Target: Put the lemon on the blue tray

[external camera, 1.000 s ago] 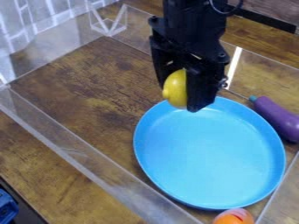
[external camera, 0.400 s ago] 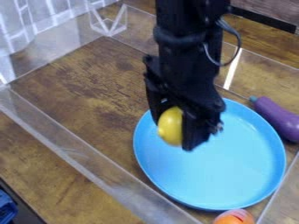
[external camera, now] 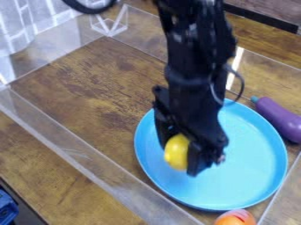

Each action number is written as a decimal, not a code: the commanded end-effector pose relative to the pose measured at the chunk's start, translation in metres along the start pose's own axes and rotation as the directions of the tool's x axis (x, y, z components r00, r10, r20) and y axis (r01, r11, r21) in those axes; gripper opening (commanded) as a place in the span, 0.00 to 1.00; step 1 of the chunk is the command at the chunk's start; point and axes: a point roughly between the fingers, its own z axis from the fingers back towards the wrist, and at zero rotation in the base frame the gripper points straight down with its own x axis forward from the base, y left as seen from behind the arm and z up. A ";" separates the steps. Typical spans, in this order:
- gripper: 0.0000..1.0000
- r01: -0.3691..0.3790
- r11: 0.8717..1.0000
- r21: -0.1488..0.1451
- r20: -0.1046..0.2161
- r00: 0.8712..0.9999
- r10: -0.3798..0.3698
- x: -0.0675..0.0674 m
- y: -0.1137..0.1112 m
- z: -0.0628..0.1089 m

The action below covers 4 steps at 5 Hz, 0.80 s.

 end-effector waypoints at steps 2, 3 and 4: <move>1.00 -0.017 1.000 -0.012 0.059 0.998 0.017 0.016 0.021 -0.005; 0.00 -0.015 0.999 -0.030 0.066 0.998 0.017 0.016 0.024 -0.009; 0.00 -0.014 0.999 -0.047 0.063 0.998 0.017 0.014 0.027 -0.015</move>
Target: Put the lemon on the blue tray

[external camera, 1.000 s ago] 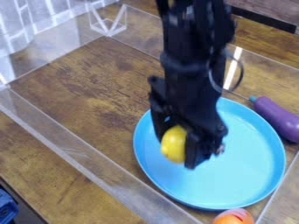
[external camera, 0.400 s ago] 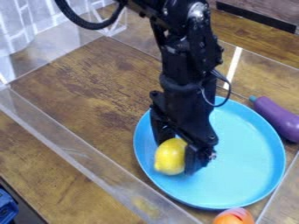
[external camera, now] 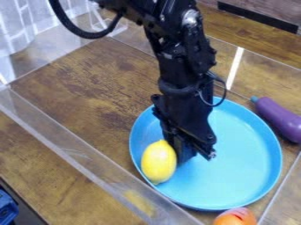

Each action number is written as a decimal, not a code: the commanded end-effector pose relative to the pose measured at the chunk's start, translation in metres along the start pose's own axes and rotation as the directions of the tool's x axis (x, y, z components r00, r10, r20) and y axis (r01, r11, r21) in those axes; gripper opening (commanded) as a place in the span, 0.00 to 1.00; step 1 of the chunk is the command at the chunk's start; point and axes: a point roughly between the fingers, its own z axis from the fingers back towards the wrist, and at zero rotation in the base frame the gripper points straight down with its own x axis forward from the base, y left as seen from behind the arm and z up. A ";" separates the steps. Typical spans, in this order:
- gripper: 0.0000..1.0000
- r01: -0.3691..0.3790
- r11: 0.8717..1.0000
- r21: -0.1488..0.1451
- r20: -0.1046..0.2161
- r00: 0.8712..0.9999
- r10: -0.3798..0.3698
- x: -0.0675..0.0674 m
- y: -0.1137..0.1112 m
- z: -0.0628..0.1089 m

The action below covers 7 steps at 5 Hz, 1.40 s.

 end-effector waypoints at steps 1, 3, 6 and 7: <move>0.00 -0.006 1.000 0.002 0.033 0.999 0.006 0.006 0.009 0.003; 1.00 -0.008 1.000 -0.002 0.010 1.000 0.008 0.008 0.020 -0.009; 0.00 -0.023 1.000 -0.002 -0.020 1.000 0.023 0.013 0.045 -0.018; 0.00 -0.029 1.000 0.001 -0.031 0.999 0.029 0.015 0.055 -0.019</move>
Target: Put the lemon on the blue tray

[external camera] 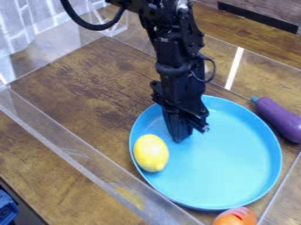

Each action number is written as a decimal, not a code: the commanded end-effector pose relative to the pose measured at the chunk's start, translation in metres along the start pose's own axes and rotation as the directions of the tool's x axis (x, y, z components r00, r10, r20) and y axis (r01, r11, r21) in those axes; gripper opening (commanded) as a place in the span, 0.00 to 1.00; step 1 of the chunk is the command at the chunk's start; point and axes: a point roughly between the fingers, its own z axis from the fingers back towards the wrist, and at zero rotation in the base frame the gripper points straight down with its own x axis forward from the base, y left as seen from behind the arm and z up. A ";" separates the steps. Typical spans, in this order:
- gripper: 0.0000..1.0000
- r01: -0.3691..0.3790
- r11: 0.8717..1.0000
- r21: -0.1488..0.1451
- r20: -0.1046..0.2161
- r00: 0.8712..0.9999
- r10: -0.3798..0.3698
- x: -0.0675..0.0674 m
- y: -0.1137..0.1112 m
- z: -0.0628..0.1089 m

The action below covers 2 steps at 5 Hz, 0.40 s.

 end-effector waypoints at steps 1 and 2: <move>0.00 0.001 1.000 0.009 -0.038 0.999 -0.001 -0.006 0.018 -0.008; 0.00 0.003 1.000 0.013 -0.042 0.999 -0.003 -0.004 0.025 -0.009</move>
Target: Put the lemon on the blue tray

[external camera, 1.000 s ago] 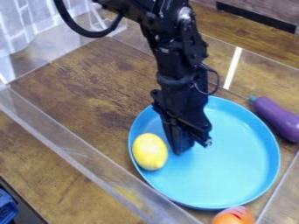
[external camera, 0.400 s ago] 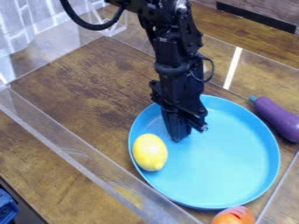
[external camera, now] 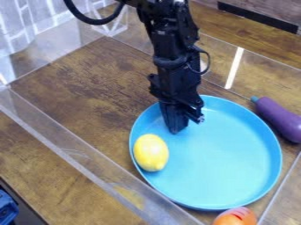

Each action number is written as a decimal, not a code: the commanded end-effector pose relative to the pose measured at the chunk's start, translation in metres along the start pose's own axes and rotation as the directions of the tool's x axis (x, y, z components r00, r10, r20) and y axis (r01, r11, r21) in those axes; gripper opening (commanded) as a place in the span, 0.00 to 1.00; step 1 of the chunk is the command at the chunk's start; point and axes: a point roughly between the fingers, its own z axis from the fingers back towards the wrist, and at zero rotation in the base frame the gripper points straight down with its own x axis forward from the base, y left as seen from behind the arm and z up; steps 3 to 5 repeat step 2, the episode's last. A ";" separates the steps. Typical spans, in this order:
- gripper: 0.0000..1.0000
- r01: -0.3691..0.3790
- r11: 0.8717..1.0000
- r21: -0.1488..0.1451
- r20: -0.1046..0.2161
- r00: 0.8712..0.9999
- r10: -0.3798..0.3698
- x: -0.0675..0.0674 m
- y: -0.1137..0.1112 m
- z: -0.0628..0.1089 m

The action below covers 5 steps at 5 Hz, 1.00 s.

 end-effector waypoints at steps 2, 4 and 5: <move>0.00 0.013 1.000 0.000 -0.037 0.999 -0.013 -0.008 0.018 -0.010; 0.00 0.013 1.000 0.000 -0.037 0.999 -0.013 -0.008 0.018 -0.010; 0.00 0.013 1.000 0.000 -0.037 0.999 -0.013 -0.008 0.018 -0.010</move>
